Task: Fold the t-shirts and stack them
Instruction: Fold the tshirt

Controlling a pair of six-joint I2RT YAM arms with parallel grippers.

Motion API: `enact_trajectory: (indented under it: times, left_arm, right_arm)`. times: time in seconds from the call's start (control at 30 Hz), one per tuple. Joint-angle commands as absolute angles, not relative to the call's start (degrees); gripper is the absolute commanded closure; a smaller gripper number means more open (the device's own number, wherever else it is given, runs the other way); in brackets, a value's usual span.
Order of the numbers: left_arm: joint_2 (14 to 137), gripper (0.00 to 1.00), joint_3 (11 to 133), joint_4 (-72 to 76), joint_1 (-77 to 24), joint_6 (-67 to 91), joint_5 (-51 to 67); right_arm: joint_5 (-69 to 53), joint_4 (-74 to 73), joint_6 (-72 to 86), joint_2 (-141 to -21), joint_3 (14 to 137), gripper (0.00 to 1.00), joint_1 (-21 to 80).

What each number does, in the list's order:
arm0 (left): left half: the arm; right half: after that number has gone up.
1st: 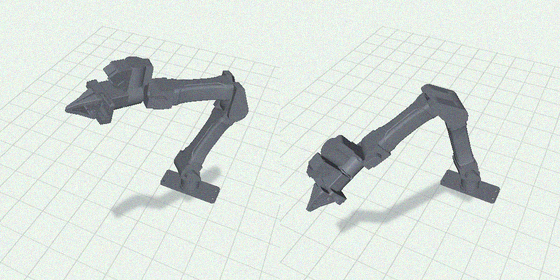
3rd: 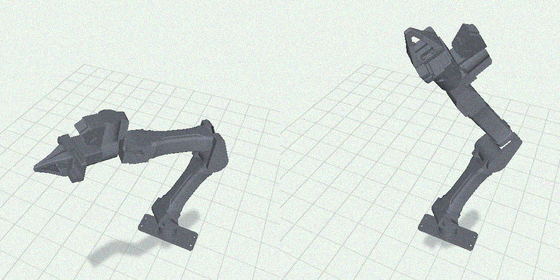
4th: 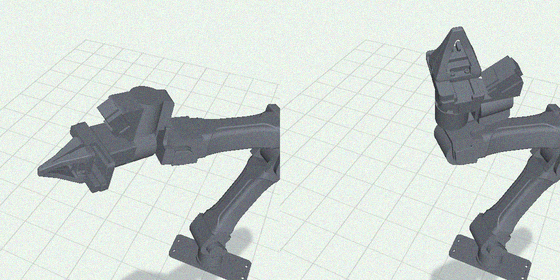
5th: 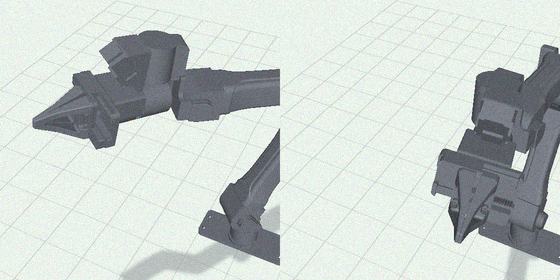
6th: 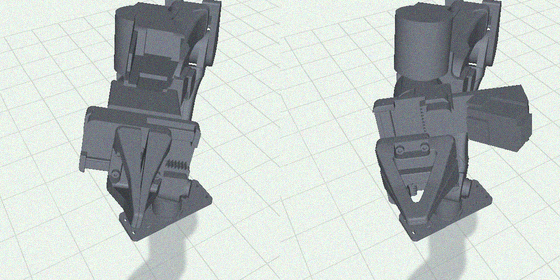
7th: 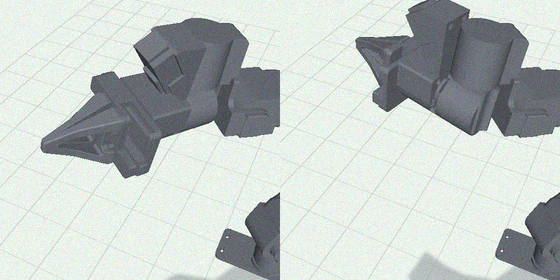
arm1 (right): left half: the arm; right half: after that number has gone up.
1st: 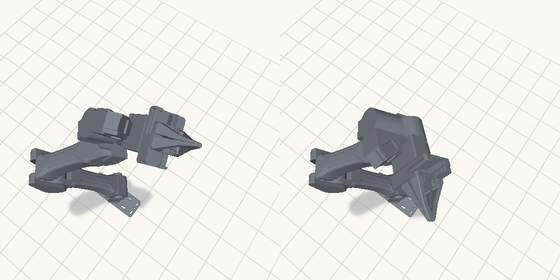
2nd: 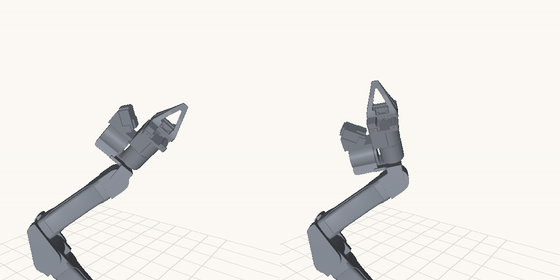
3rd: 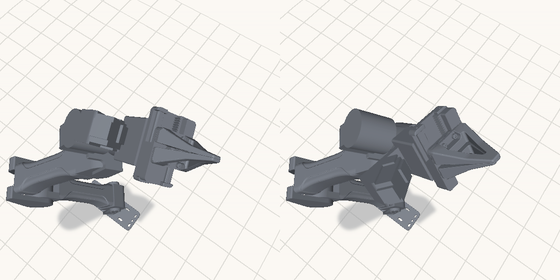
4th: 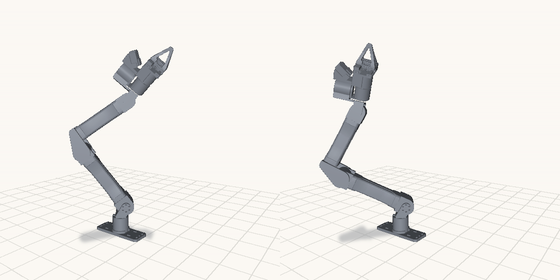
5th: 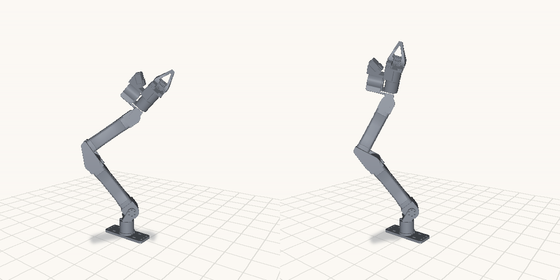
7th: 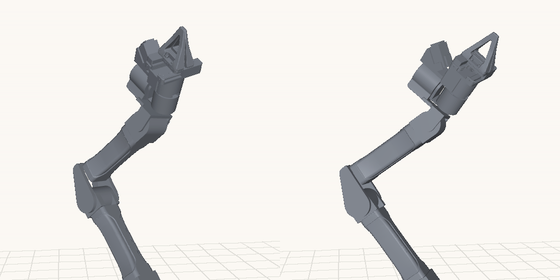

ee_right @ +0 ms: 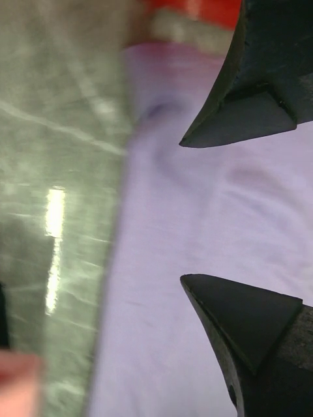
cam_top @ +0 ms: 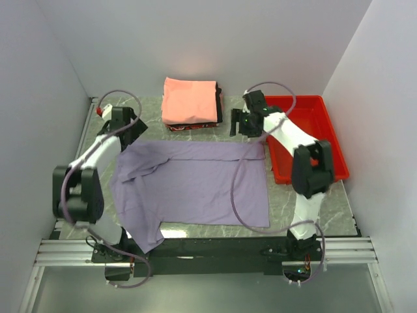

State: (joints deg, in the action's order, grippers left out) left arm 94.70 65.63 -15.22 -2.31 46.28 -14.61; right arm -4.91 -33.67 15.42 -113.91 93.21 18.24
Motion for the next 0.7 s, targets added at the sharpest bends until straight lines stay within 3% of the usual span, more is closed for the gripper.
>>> enact_trajectory:
  times: [0.0, 0.1, 0.2, 0.47, 0.67]
  left_arm:
    - [82.8, 0.01, 57.0, -15.4, -8.1, 45.4, -14.4]
    - [76.7, 0.01, 49.6, -15.8, -13.5, 46.1, -14.1]
    - [72.2, 0.10, 43.9, -15.5, -16.8, 47.1, -13.2]
    - [74.4, 0.47, 42.2, -13.5, -17.2, 45.4, -13.5]
    - [81.1, 0.56, 44.1, -13.4, -17.2, 43.9, -13.9]
  right_arm:
    - [-3.9, -29.1, 17.5, -100.1, 84.7, 0.16, 19.2]
    - [-4.1, -25.9, 20.8, -91.7, 70.9, 0.15, 19.2]
    - [-5.5, -24.2, 22.1, -84.7, 62.7, 0.15, 19.2]
    - [-4.1, -26.0, 23.5, -77.3, 57.7, 0.15, 19.2]
    - [-3.1, -26.9, 23.1, -75.1, 55.6, 0.15, 19.2]
